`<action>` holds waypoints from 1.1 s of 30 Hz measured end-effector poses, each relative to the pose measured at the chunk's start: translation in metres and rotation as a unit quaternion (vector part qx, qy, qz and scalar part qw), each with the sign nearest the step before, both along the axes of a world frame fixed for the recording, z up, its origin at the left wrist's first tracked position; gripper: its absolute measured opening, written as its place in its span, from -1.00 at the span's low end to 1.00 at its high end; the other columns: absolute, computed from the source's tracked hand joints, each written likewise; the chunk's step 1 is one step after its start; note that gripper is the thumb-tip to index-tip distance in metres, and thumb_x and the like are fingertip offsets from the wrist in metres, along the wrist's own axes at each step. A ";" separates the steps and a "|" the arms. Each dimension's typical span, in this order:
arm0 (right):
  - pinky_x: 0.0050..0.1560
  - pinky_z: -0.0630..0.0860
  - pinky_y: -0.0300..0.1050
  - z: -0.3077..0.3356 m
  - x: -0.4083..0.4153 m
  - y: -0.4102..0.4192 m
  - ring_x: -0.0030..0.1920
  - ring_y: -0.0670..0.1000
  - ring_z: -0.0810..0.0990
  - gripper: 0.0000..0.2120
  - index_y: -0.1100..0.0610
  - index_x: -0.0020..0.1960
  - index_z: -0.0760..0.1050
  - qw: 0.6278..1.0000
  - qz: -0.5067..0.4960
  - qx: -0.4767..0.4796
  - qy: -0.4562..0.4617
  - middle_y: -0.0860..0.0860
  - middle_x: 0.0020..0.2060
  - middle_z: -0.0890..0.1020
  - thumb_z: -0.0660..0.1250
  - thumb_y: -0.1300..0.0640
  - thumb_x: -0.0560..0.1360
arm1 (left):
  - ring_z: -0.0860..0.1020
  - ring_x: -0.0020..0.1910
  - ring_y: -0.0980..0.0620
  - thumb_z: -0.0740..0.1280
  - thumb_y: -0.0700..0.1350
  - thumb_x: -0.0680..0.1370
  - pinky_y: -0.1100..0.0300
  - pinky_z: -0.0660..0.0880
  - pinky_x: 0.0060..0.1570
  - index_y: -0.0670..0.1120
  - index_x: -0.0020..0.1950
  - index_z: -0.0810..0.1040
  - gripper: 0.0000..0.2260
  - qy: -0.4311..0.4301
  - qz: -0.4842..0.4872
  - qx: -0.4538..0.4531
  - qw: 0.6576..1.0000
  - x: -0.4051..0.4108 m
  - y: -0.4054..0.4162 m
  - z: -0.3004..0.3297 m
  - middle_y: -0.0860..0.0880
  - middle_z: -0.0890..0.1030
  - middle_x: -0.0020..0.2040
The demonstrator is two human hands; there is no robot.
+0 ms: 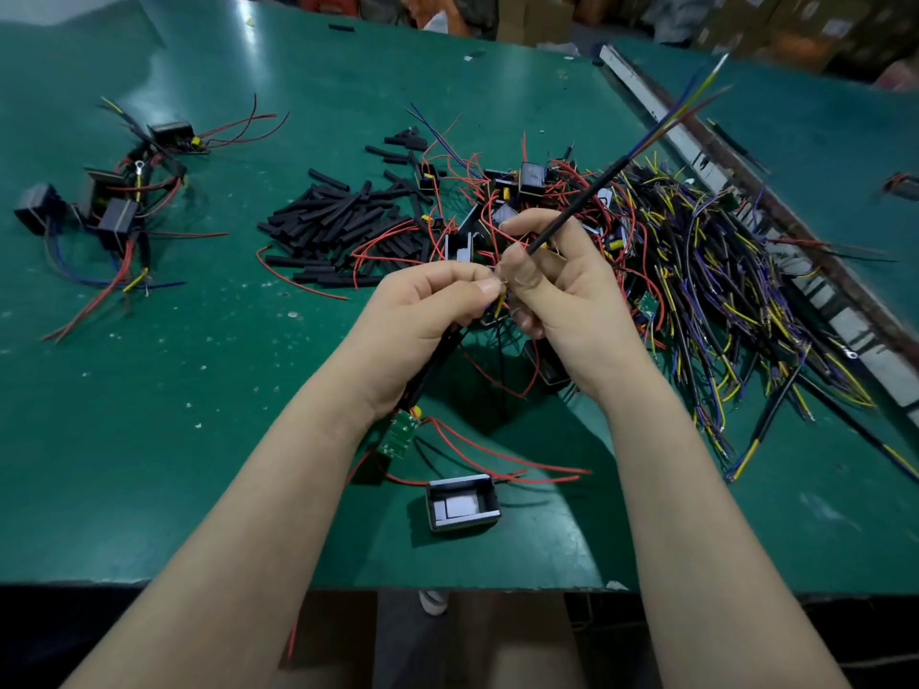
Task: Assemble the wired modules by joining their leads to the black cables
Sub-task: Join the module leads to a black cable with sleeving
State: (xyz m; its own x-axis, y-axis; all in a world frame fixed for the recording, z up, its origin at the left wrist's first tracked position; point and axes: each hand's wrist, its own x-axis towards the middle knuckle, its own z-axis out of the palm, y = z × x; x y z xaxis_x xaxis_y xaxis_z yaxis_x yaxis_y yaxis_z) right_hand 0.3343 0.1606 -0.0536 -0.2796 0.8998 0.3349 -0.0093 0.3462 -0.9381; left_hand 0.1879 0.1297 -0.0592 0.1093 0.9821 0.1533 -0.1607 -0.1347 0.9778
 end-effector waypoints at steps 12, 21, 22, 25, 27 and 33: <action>-0.35 0.28 -0.13 -0.010 -0.016 -0.001 -0.48 -0.13 0.31 -0.92 0.00 0.02 0.23 0.990 -0.047 0.082 -0.104 -0.07 -0.33 0.48 0.14 0.12 0.64 | 0.39 -0.41 0.23 0.31 -0.21 0.54 0.43 0.34 -0.36 -0.04 -0.22 0.58 -0.83 -0.048 0.171 -0.040 0.983 0.007 0.010 -0.007 0.15 0.48 -0.43; -0.20 0.34 -0.39 -0.011 -0.011 0.001 -0.31 -0.22 0.43 -0.84 -0.04 0.01 0.23 0.978 -0.022 0.126 -0.163 -0.12 -0.28 0.49 0.12 0.22 0.64 | 0.37 -0.42 0.25 0.36 -0.19 0.51 0.40 0.33 -0.34 0.03 -0.26 0.57 -0.83 0.118 0.211 0.026 0.970 0.003 0.011 -0.013 0.15 0.49 -0.42; -0.16 0.36 -0.37 -0.011 -0.010 0.002 -0.27 -0.20 0.43 -0.82 -0.07 -0.01 0.23 0.976 -0.024 0.127 -0.174 -0.15 -0.26 0.50 0.12 0.20 0.64 | 0.35 -0.46 0.25 0.36 -0.18 0.50 0.38 0.30 -0.39 0.06 -0.28 0.55 -0.80 0.157 0.211 0.035 0.964 0.003 0.011 -0.013 0.14 0.48 -0.44; -0.10 0.39 -0.20 -0.013 -0.008 0.003 -0.18 0.05 0.47 -0.79 -0.13 -0.01 0.24 0.969 -0.030 0.126 -0.209 -0.31 -0.28 0.50 0.12 0.18 0.63 | 0.37 -0.41 0.18 0.33 -0.17 0.45 0.27 0.36 -0.30 0.05 -0.29 0.57 -0.85 0.266 0.201 0.070 0.940 0.004 0.009 -0.014 0.04 0.56 -0.31; -0.12 0.42 -0.05 -0.013 -0.005 0.003 -0.20 0.13 0.44 -0.83 -0.12 0.02 0.23 0.962 -0.029 0.137 -0.234 -0.34 -0.31 0.47 0.11 0.16 0.63 | 0.44 -0.30 0.07 0.32 -0.19 0.43 0.15 0.41 -0.19 -0.08 -0.21 0.62 -0.91 0.324 0.189 0.119 0.919 0.004 0.007 -0.013 -0.06 0.59 -0.22; -0.27 0.34 -0.16 -0.008 0.002 0.001 -0.33 0.05 0.39 -0.87 -0.19 0.05 0.29 0.960 -0.044 0.149 -0.232 -0.16 -0.36 0.44 0.14 0.07 0.64 | 0.44 -0.19 0.04 0.35 -0.27 0.47 0.26 0.34 -0.14 -0.19 -0.16 0.62 -0.94 0.365 0.142 0.191 0.900 0.001 0.006 -0.011 -0.02 0.51 -0.21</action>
State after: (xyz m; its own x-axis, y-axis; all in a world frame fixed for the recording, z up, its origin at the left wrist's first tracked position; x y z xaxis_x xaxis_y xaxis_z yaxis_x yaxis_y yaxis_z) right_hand 0.3359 0.1621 -0.0618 -0.3877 0.8108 0.4385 0.4268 0.5795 -0.6943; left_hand 0.1887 0.1353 -0.0700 0.0698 0.8776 0.4742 0.6007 -0.4166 0.6824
